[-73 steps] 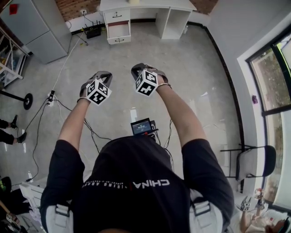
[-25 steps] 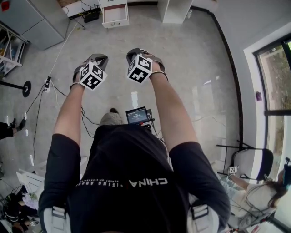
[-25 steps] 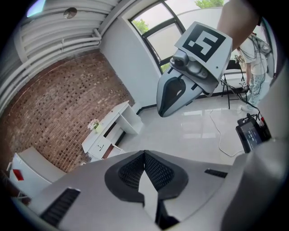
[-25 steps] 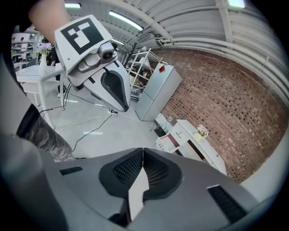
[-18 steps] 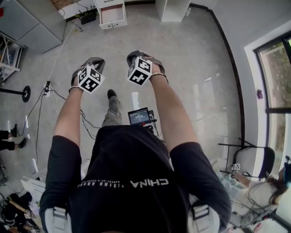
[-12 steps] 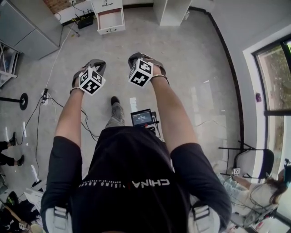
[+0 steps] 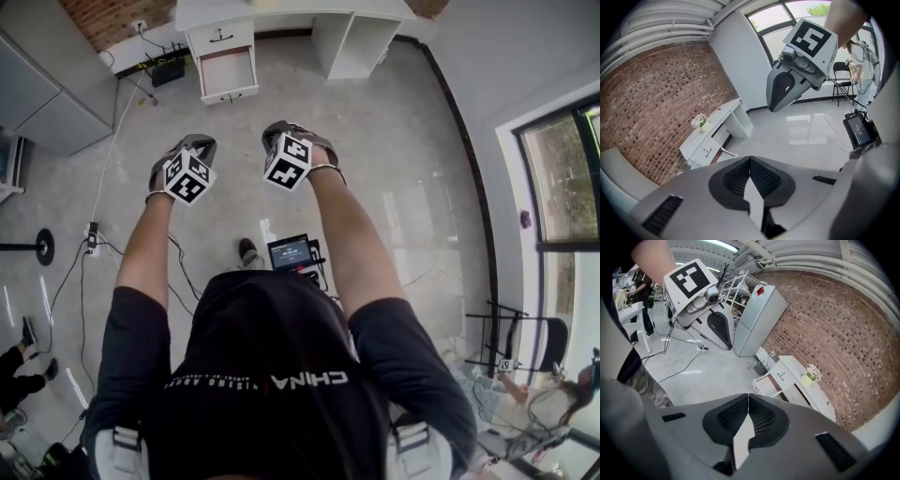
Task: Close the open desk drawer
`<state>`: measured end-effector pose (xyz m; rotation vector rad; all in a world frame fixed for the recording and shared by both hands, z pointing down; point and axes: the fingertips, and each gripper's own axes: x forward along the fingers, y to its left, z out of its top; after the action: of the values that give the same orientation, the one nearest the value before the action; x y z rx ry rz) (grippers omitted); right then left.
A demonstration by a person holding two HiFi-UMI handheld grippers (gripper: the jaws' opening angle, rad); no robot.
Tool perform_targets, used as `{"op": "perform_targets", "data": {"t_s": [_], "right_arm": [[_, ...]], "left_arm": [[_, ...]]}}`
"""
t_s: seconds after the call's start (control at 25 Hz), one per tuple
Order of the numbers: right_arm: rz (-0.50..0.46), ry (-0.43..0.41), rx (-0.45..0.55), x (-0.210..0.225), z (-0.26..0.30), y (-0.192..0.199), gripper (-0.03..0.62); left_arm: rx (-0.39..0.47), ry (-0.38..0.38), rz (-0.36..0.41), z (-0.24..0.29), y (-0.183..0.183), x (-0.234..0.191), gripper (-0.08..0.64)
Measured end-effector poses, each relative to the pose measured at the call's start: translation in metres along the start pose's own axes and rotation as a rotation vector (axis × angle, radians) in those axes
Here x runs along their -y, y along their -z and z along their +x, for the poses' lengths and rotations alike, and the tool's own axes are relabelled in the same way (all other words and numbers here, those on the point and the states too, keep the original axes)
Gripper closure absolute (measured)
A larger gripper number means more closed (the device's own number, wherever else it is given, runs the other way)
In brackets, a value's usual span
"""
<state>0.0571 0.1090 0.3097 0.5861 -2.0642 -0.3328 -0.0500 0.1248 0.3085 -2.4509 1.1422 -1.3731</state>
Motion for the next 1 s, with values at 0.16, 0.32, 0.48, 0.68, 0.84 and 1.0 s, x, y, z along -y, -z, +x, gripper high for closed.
{"op": "perform_targets", "data": {"t_s": [0.16,0.32,0.48,0.68,0.84,1.0], "right_arm": [[0.0,0.016,-0.006,0.018,0.023,-0.018,0.577],[-0.011,0.016,-0.013,0.035,0.053,-0.035,0.577],[-0.005,0.012,-0.018,0.067,0.085,-0.045,0.577],[-0.032,0.008,-0.008,0.116,0.128,-0.053,0.577],[-0.071,-0.004,-0.005,0.162,0.177,-0.054,0.577],[-0.105,-0.011,-0.002,0.226,0.221,-0.056,0.577]], "left_arm": [[0.008,0.002,0.02,0.011,0.01,-0.03,0.548],[0.006,0.01,0.028,0.03,0.024,-0.064,0.548],[0.016,0.02,0.019,0.056,0.022,-0.104,0.548],[0.04,0.016,0.023,0.095,0.003,-0.15,0.548],[0.032,-0.002,0.021,0.139,-0.006,-0.196,0.548],[0.004,-0.007,0.021,0.186,-0.02,-0.249,0.548]]}}
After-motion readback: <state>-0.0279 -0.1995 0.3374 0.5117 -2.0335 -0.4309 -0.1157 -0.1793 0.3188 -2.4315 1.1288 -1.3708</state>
